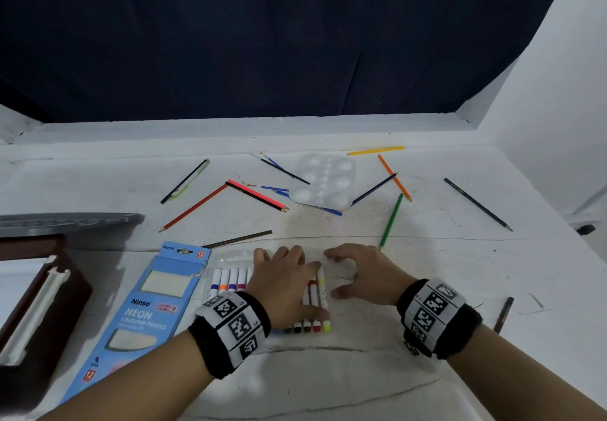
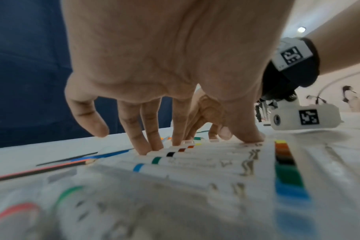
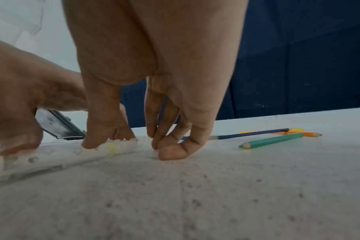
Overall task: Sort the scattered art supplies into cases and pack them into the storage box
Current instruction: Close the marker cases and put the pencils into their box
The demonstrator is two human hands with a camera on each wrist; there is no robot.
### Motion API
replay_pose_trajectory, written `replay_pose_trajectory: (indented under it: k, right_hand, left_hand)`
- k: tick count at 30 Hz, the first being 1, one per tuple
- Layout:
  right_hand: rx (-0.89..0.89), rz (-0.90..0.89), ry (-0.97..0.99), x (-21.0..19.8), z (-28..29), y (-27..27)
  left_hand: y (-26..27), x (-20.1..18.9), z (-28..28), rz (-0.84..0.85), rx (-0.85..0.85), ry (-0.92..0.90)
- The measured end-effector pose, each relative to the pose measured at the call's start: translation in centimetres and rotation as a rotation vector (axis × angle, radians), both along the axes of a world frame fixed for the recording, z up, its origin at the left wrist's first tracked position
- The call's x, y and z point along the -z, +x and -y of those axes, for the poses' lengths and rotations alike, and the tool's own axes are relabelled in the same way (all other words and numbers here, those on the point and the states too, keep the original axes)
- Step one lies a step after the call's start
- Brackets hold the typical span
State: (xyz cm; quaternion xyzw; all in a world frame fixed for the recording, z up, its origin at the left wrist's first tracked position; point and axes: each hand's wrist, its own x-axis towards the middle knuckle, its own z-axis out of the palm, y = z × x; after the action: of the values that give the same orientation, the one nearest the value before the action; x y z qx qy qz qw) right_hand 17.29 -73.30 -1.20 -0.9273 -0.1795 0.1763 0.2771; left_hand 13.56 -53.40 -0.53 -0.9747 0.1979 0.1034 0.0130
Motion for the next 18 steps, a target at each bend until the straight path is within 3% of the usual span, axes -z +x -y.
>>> replay_pose_trajectory:
  k: [3, 6, 9, 12, 18]
  right_hand:
    - [-0.05, -0.008, -0.003, -0.4, -0.2, -0.1]
    - [-0.114, 0.009, -0.016, -0.8, -0.6, 0.0]
    - [-0.106, 0.025, 0.006, -1.1, -1.4, 0.2]
    - [-0.12, 0.031, -0.058, -0.9, -2.2, 0.3]
    - [-0.155, 0.08, -0.152, -0.6, -2.8, -0.4]
  left_hand:
    - [-1.3, -0.2, -1.2, -0.032, -0.047, -0.115]
    - [-3.4, -1.0, -4.1, 0.044, -0.241, -0.284]
    - [-5.9, -1.4, -8.2, 0.095, -0.443, -0.272]
    - [-8.0, -0.9, -10.6, 0.008, -0.558, -0.362]
    - [-9.9, -0.1, -10.8, -0.115, -0.649, -0.711]
